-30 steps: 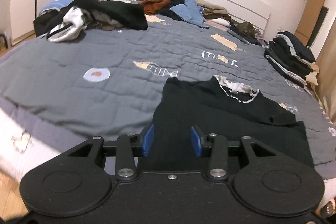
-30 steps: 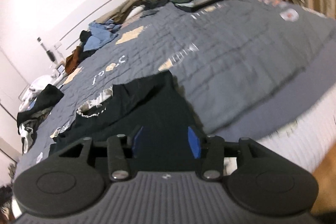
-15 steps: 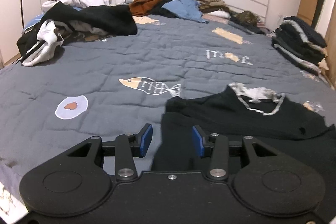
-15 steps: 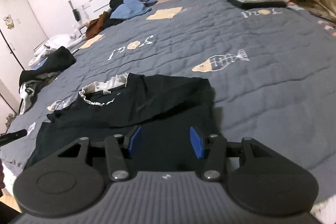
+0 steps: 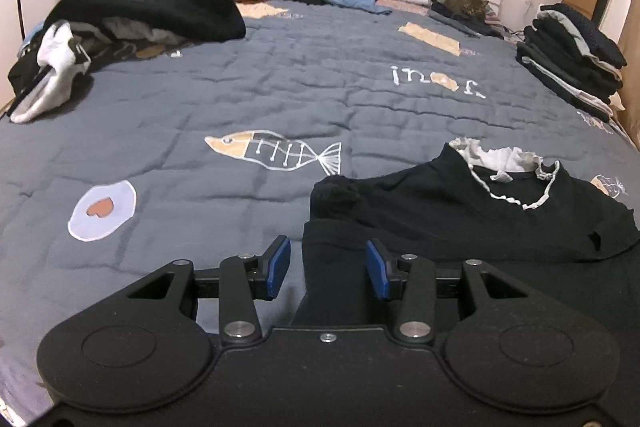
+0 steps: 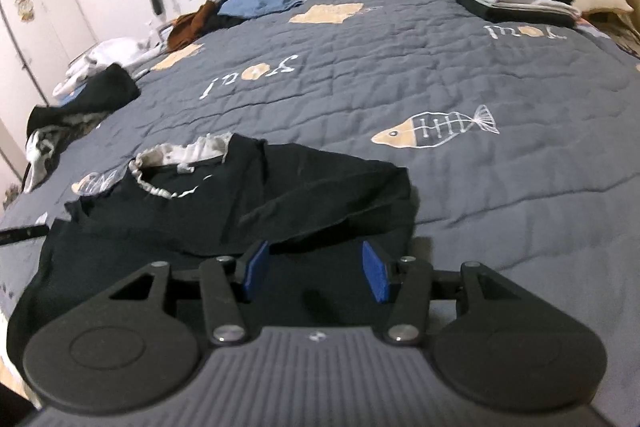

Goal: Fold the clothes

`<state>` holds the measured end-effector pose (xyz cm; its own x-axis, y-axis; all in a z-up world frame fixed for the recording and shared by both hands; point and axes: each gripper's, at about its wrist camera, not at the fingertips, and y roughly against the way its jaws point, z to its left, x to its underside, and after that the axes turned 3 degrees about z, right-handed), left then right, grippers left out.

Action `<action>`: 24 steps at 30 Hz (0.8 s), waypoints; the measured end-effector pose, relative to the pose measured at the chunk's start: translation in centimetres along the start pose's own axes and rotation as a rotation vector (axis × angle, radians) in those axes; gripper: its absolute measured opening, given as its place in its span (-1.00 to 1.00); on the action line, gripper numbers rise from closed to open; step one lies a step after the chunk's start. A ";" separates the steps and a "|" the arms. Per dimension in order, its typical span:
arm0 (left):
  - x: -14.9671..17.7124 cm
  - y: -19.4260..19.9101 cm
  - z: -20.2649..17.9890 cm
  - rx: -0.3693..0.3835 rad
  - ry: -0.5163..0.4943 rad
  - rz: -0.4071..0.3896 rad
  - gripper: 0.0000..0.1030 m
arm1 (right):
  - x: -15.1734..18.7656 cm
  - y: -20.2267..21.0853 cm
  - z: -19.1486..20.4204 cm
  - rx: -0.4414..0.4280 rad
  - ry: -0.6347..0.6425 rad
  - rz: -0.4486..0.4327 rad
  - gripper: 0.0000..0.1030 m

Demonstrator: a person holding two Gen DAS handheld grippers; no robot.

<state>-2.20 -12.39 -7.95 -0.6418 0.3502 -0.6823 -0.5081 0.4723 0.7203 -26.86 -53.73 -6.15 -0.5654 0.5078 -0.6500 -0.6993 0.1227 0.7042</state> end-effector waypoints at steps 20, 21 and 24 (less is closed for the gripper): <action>-0.7 -2.2 0.3 0.022 0.090 0.041 -0.09 | 0.3 0.1 -1.4 0.030 -0.020 -0.015 0.41; -0.6 -2.2 0.3 0.023 0.091 0.043 -0.08 | 0.2 0.0 -1.6 0.029 -0.022 -0.016 0.42; -0.6 -2.3 0.3 0.027 0.100 0.046 -0.08 | 0.0 -0.5 -2.4 0.046 -0.038 -0.011 0.43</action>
<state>-0.41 -13.46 -9.24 -0.7187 0.2903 -0.6319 -0.4623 0.4793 0.7460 -27.54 -55.78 -7.22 -0.5400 0.5381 -0.6472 -0.6841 0.1674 0.7099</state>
